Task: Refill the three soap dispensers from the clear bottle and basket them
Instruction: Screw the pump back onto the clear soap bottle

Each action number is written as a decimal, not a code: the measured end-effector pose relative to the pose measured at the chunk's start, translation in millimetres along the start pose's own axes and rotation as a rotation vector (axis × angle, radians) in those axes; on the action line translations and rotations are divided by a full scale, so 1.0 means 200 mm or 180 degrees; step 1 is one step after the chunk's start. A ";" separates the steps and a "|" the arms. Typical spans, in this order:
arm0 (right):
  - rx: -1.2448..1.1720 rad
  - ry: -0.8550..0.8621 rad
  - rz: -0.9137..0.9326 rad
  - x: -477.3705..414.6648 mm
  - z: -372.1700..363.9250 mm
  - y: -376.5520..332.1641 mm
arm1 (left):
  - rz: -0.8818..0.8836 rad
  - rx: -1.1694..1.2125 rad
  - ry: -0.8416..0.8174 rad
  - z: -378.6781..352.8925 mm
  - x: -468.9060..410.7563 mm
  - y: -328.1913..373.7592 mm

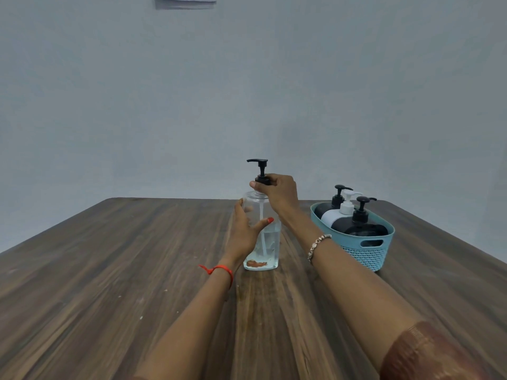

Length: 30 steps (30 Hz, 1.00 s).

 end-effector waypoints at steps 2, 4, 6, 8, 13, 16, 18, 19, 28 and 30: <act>0.0076 0.0161 0.0041 0.01 -0.01 0.00 | -0.0038 -0.0030 0.0038 0.01 0.01 0.01; 0.0151 0.0306 0.0049 0.02 -0.01 -0.01 | -0.0045 -0.0055 0.0040 0.00 0.01 0.02; 0.0248 0.0427 0.0068 0.03 -0.02 -0.01 | -0.0039 -0.0086 0.0028 0.00 0.01 0.02; 0.0349 0.0532 0.0101 0.04 -0.03 -0.02 | -0.0024 -0.0105 0.0014 0.01 0.01 0.02; 0.0436 0.0581 0.0111 0.05 -0.02 -0.01 | 0.0018 -0.0145 -0.0071 0.01 0.02 0.03; 0.0455 0.0518 0.0132 0.05 -0.02 -0.02 | 0.0055 -0.0133 -0.0127 0.01 0.02 0.04; 0.0472 0.0463 0.0151 0.07 -0.02 -0.01 | 0.0088 -0.0106 -0.0175 0.00 0.02 0.04; 0.0480 0.0441 0.0159 0.07 -0.02 -0.01 | 0.0114 -0.0096 -0.0190 0.01 0.02 0.04; 0.0653 0.0073 0.0002 0.09 -0.01 0.02 | 0.0197 0.0013 -0.0248 0.00 0.02 0.04; 0.0718 -0.0046 -0.0068 0.10 0.00 0.03 | 0.0208 -0.0015 -0.0247 0.01 0.03 0.05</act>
Point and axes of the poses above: each hand's wrist, its own x-axis away from the middle knuckle, its own z-axis out of the back of the hand, y = z × x, the point moved 7 cm from there along -x, towards the middle knuckle, and after that the axes turned 13 degrees about -z, right-handed, at the moved point
